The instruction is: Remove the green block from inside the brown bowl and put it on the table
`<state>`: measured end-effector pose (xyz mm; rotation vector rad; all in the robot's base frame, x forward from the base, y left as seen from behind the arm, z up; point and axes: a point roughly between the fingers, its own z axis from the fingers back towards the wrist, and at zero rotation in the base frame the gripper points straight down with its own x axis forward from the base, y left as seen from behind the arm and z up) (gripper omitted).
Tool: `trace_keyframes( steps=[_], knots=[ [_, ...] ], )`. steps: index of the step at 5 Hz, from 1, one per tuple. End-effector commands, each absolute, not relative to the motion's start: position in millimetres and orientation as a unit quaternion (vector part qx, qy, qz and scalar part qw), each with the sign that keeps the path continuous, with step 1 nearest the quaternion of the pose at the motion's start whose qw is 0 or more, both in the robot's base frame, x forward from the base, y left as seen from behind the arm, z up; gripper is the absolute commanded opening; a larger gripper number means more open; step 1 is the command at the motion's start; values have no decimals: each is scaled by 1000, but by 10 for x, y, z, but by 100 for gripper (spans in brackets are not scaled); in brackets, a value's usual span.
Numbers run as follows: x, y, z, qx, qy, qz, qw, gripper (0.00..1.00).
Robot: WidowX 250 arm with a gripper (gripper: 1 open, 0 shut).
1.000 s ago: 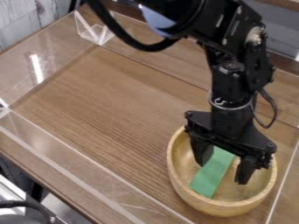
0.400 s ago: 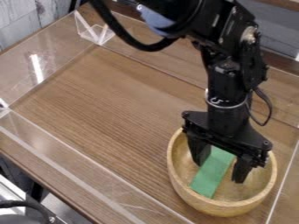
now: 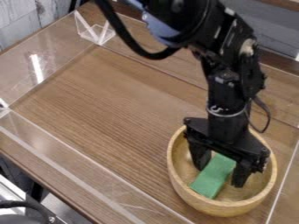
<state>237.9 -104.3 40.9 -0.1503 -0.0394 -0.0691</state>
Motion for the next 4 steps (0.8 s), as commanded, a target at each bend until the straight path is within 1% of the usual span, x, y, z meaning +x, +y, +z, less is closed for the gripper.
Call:
trace_keyframes(
  steps=[1,2,4],
  knots=[
    [2451,-1044,394,-79,-38,-32,996,100],
    [2447,-1041,375,-79,-39,-29,996,0],
    [2398,-1017,482,-79,-28,-25,996,0]
  ],
)
